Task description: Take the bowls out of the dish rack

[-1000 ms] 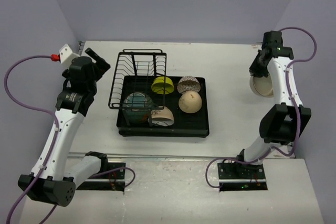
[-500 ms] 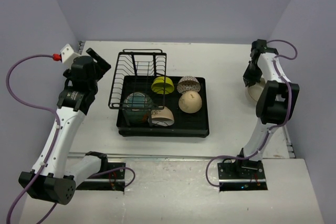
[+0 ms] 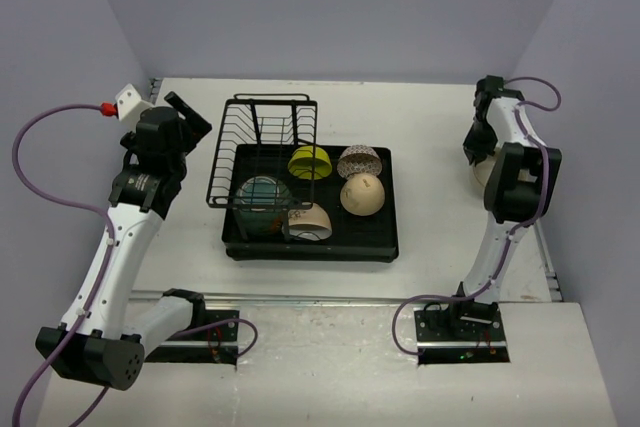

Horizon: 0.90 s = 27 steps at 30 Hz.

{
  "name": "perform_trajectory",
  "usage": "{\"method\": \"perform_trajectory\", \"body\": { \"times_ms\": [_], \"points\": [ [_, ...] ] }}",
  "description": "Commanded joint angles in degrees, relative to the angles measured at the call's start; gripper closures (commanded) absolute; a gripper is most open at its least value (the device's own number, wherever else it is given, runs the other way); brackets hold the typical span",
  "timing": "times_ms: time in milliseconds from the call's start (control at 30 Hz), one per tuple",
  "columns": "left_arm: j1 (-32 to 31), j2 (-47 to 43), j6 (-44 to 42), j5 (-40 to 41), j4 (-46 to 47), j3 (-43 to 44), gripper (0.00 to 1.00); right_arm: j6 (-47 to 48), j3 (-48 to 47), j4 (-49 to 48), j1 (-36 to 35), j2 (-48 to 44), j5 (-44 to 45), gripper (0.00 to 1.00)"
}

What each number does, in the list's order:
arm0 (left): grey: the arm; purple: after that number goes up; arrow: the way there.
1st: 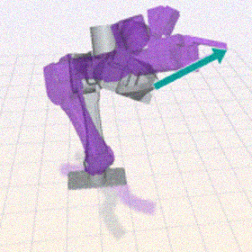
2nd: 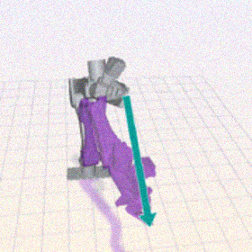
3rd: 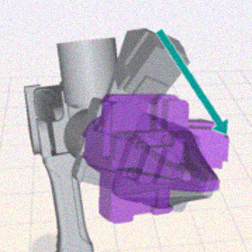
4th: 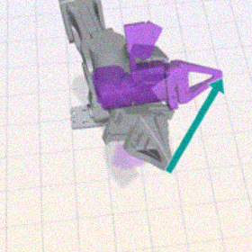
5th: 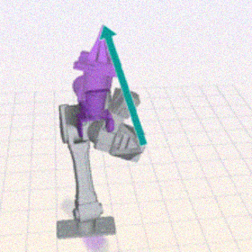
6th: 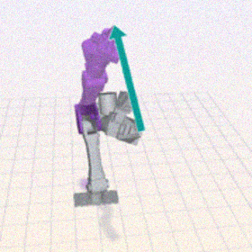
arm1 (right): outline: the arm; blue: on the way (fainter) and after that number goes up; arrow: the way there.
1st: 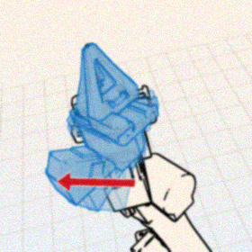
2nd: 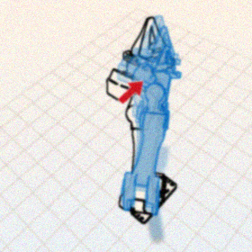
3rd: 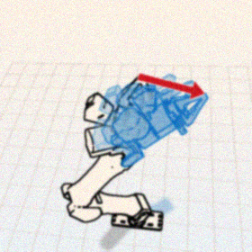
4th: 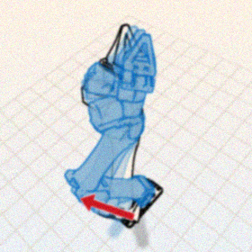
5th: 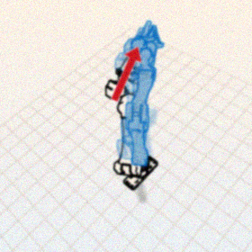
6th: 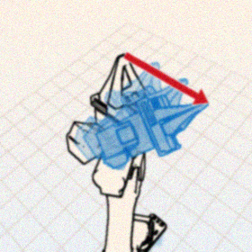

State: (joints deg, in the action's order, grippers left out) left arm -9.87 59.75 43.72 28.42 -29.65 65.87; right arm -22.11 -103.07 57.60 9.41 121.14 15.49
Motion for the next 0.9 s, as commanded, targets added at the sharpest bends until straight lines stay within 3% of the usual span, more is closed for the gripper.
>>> {"method": "perform_trajectory", "body": {
  "times_ms": [0,167,333,367,500,633,667,800,867],
  "points": [
    [0.38,-0.24,-0.75,1.46,0.65,-0.21,0.03,0.49,-4.07,0.93,0.26,0.32,3.59,1.0],
    [0.38,-0.16,0.4,0.58,0.47,-0.56,0.03,0.05,-4.69,1.28,0.43,1.2,3.32,0.99],
    [0.38,-0.59,0.83,0.49,0.29,-0.83,0.03,-0.04,-5.48,1.54,0.43,1.29,2.79,0.83],
    [0.38,-0.77,1.01,0.49,0.29,-1.0,0.03,0.05,-5.83,1.63,0.43,1.2,2.62,0.74],
    [0.38,-1.3,1.54,0.4,0.03,-1.53,0.03,0.13,-7.23,2.42,0.43,-0.2,2.79,0.59],
    [0.38,-1.82,1.89,-0.12,-0.06,-2.32,0.03,0.05,-10.13,2.78,-0.7,-6.24,3.32,0.5],
    [0.38,-1.91,1.98,-0.12,0.03,-2.41,0.03,-0.04,-11.35,2.86,-1.23,-7.66,3.15,0.43],
    [0.38,-2.35,2.15,0.4,0.21,-2.85,0.03,-2.14,-16.64,4.71,-7.02,-15.48,-5.44,0.35],
    [0.38,-2.44,2.07,0.67,0.03,-2.59,0.03,-7.05,-14.29,1.66,-11.06,-21.96,-15.44,0.31]
  ]
}}
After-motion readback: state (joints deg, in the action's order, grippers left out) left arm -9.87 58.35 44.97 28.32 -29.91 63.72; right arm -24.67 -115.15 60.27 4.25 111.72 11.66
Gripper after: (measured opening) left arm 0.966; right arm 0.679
